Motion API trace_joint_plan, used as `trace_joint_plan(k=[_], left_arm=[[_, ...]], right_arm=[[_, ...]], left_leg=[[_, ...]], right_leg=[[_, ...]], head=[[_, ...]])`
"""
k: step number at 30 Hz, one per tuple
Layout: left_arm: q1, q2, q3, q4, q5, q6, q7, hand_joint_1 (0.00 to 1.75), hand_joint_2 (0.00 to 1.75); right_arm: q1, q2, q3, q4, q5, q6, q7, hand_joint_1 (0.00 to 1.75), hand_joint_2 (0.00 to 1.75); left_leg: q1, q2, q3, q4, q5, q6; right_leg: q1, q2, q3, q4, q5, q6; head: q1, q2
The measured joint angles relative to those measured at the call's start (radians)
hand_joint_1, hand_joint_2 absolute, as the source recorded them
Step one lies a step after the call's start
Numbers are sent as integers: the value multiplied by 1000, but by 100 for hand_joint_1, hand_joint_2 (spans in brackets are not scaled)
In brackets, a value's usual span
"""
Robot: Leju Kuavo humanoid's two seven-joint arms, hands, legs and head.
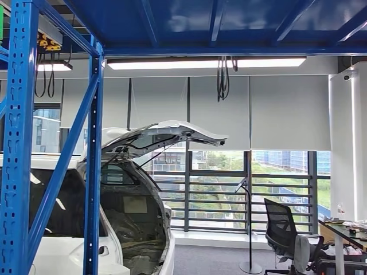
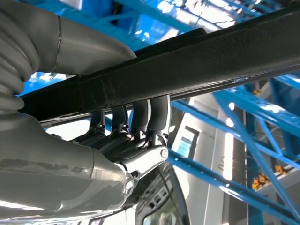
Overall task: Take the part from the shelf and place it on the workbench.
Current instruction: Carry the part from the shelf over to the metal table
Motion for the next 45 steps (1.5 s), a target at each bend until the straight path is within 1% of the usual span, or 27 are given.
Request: trace_joint_plan(k=[8, 17, 24, 32, 45], left_arm=[[-5, -5, -9, 0, -9, 13, 3, 0, 175], [-6, -11, -19, 0, -18, 16, 11, 0, 175], [-7, -12, -19, 0, -17, 16, 10, 0, 175], [-11, -12, -18, 0, -5, 16, 11, 0, 175], [-11, -15, -18, 0, 0, 18, 10, 0, 175]], right_arm=[[-7, 33, 15, -4, -83, 65, -4, 175, 175], [-8, 69, 36, -15, -151, 118, -5, 175, 175], [-8, 75, 41, -18, -164, 131, -5, 175, 175], [-8, 86, 61, -17, -243, 205, -5, 175, 175], [-10, 90, 67, -4, -251, 213, -4, 175, 175]], left_leg=[[0, 0, 0, 0, 0, 0], [0, 0, 0, 0, 0, 0], [0, 0, 0, 0, 0, 0], [0, 0, 0, 0, 0, 0], [0, 0, 0, 0, 0, 0]], right_leg=[[0, 0, 0, 0, 0, 0], [0, 0, 0, 0, 0, 0], [0, 0, 0, 0, 0, 0], [0, 0, 0, 0, 0, 0], [0, 0, 0, 0, 0, 0]], head=[[0, 0], [0, 0], [0, 0], [0, 0], [0, 0]])
